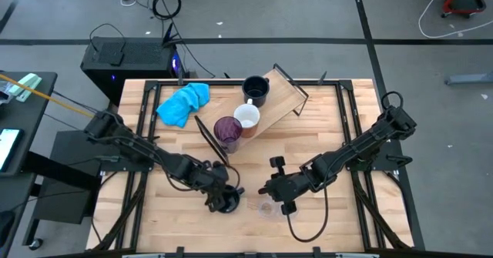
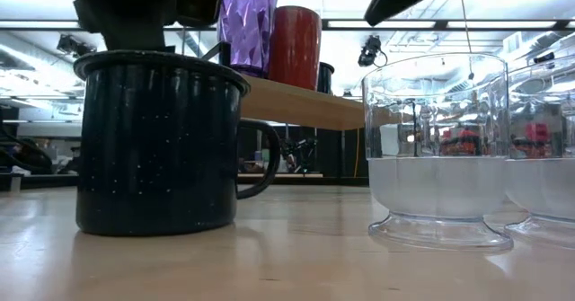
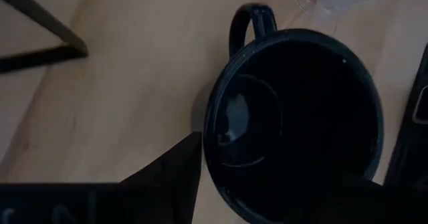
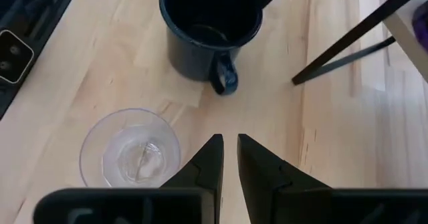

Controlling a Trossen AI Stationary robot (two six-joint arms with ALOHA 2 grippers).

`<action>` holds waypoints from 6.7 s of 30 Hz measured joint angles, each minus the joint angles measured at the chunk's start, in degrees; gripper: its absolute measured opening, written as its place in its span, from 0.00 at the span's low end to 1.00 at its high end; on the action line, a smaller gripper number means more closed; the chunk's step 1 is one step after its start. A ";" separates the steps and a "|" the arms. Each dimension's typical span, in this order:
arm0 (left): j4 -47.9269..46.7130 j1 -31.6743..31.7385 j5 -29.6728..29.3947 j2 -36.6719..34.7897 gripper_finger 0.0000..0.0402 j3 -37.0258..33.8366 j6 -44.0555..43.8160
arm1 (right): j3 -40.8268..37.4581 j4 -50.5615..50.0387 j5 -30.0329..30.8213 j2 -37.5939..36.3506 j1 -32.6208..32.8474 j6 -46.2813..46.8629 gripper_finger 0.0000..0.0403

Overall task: Stack small to large cups/mugs on shelf
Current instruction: Put the dark blue mug on the shelf

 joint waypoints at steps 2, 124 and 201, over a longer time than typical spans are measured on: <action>-0.25 -0.06 -0.91 0.08 0.42 0.50 1.11 | 0.00 0.65 0.00 0.00 -0.03 -0.65 0.13; 19.66 -11.14 -12.24 6.38 0.14 -3.17 5.26 | -4.25 25.38 -14.43 9.49 -10.61 6.44 0.44; 14.23 -12.28 -18.59 2.52 0.13 -3.24 15.34 | -3.39 -8.70 -12.27 -8.18 -19.95 -7.37 0.04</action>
